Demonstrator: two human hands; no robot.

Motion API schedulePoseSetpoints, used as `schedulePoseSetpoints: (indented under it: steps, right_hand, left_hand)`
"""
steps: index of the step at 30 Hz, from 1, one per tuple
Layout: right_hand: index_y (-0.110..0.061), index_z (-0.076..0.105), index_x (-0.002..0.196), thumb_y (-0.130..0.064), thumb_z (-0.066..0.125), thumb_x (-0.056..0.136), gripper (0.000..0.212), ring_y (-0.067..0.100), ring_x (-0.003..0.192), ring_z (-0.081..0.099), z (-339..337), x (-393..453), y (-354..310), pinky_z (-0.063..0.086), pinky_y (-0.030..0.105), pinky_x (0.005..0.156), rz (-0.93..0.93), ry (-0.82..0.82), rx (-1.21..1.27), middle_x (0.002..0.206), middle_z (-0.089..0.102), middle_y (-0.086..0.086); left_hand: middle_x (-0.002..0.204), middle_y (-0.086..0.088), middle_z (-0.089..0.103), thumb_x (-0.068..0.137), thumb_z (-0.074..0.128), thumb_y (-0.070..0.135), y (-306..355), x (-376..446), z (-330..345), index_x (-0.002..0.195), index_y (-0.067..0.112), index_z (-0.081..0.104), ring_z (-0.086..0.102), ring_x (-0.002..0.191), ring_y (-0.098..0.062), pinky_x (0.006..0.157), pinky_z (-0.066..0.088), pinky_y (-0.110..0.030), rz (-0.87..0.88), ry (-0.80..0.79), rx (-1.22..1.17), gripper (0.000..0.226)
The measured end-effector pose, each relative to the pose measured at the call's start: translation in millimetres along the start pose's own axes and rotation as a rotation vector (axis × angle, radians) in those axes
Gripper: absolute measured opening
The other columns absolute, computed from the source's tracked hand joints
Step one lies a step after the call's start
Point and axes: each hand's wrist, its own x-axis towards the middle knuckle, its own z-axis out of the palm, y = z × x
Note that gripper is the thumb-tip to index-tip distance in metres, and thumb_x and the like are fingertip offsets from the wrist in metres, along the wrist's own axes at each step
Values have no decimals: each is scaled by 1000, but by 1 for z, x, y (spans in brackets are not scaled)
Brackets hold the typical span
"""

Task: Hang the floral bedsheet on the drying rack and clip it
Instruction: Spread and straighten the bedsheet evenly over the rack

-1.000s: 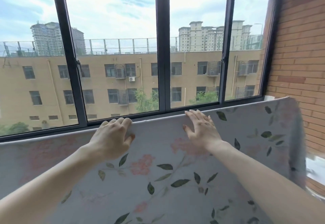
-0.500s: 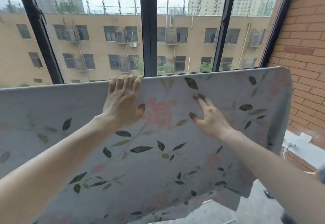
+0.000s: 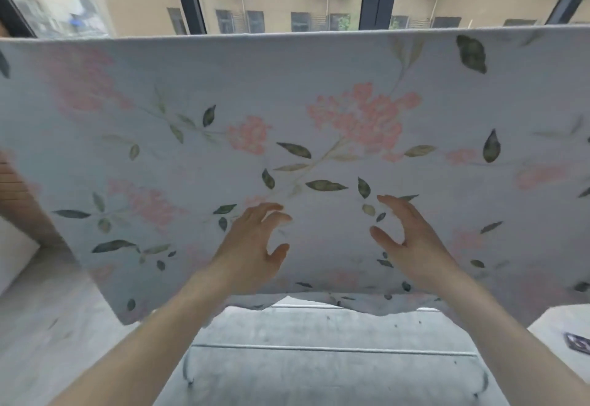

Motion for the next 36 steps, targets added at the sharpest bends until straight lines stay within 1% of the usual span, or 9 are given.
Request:
schedulePoseSetpoints:
  steps: [4,8,17,19,22,25,28,31,36]
  right_hand:
    - [-43,37,151,-45,60,99,56,7,142,37,67,-16,11,39,37,114,66,-67,130,156,32,-21]
    - [-41,42,148,-39,64,97,55,9,133,47,115,-41,25,42,35,110,171,-96,173,147,40,-19]
    - [-33,50,141,-31,69,96,49,12,112,61,163,-86,67,45,30,90,415,-145,166,139,54,-12]
    - [-34,52,138,-33,69,95,46,9,108,64,172,-85,71,49,28,84,442,-216,173,136,57,-13]
    - [-36,53,130,-33,69,96,38,1,94,68,187,-74,72,46,11,70,437,-318,145,128,60,-13]
    - [-33,57,126,-30,69,97,32,-1,87,68,203,-58,74,44,9,65,441,-388,136,122,63,-11]
    - [-30,60,123,-29,68,97,27,6,86,68,226,-28,76,47,18,65,426,-471,146,118,65,-8]
    - [-19,63,124,-29,68,97,29,19,86,70,267,-3,84,54,35,79,513,-532,201,103,72,-2]
    - [-19,62,123,-31,65,99,27,25,90,75,327,24,74,60,44,83,754,-515,365,105,70,4]
  left_hand:
    - [157,16,33,100,61,38,-36,-54,27,140,35,51,30,145,-11,120,29,-30,-145,-100,-62,42]
    - [145,14,44,94,63,34,-78,-97,58,133,31,57,43,135,-11,108,27,-15,-266,-155,-141,39]
    - [141,14,45,95,61,37,-113,-120,128,132,32,54,49,118,-11,105,39,-28,-405,-441,-211,37]
    - [142,12,46,96,61,37,-121,-117,136,131,32,56,48,124,-11,107,38,-27,-469,-461,-230,36]
    - [141,7,49,96,61,36,-134,-118,147,122,34,56,48,130,-14,108,37,-26,-588,-448,-240,26]
    - [129,4,53,95,65,34,-141,-130,155,111,37,51,54,116,-14,101,41,-26,-757,-433,-296,21]
    - [117,8,52,92,70,29,-149,-141,161,110,34,56,55,112,-15,98,44,-25,-934,-313,-403,23]
    - [113,9,56,91,72,26,-175,-143,160,110,30,61,57,109,-16,88,48,-23,-1088,-223,-494,23]
    - [102,-6,67,78,74,30,-256,-135,167,112,21,67,60,88,-20,75,51,-31,-1294,-87,-729,36]
